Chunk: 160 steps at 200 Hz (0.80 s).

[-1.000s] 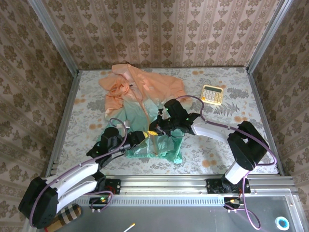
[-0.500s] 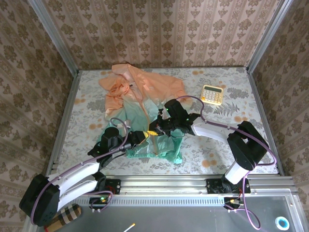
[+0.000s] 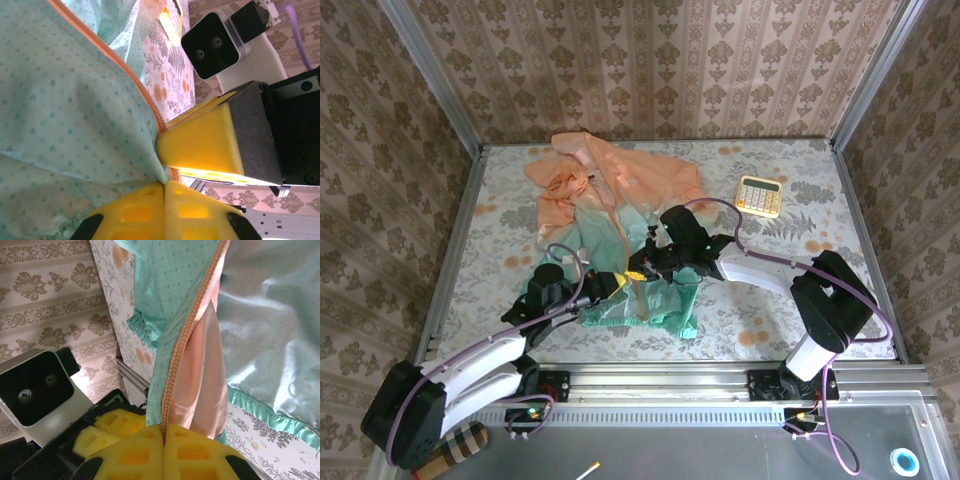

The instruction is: Zip up the jacket

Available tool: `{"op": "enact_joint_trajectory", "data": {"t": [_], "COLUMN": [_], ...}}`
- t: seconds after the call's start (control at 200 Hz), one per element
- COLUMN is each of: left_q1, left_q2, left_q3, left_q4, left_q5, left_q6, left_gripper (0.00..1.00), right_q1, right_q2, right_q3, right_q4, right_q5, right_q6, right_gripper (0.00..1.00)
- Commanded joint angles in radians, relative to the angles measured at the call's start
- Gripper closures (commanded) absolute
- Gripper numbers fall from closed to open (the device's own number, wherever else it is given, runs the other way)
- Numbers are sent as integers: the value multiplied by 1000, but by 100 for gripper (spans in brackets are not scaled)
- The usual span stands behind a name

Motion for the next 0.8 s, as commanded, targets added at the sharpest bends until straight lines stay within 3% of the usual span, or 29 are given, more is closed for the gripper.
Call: {"op": "enact_joint_trajectory", "data": {"t": [0.0,0.11,0.3,0.48,0.58,0.795], "left_q1": [20,31,34,49,65,80], "left_q2": [3,-4,-12,-59,-102,-212], "left_q3": [-24,-17,-5,-33,-33,6], "left_q4": [65,52,28,4,-50,-289], "left_q5": [52,69,84,64,55,5], "left_q6": [14,23,45,55,68,120], "left_gripper": [100,100,100,100,100,100], "right_q1": [10,11,11,8,7,16], "right_q2": [-17,-21,-33,-77,-110,-164], "right_q3": [1,19,45,67,70,64], "right_q4": [-23,-46,-110,-205,-276,-474], "right_q5": [-8,-8,25,51,84,195], "right_q6": [-5,-26,-66,-129,-170,-290], "right_gripper": [100,99,80,81,76,75]}}
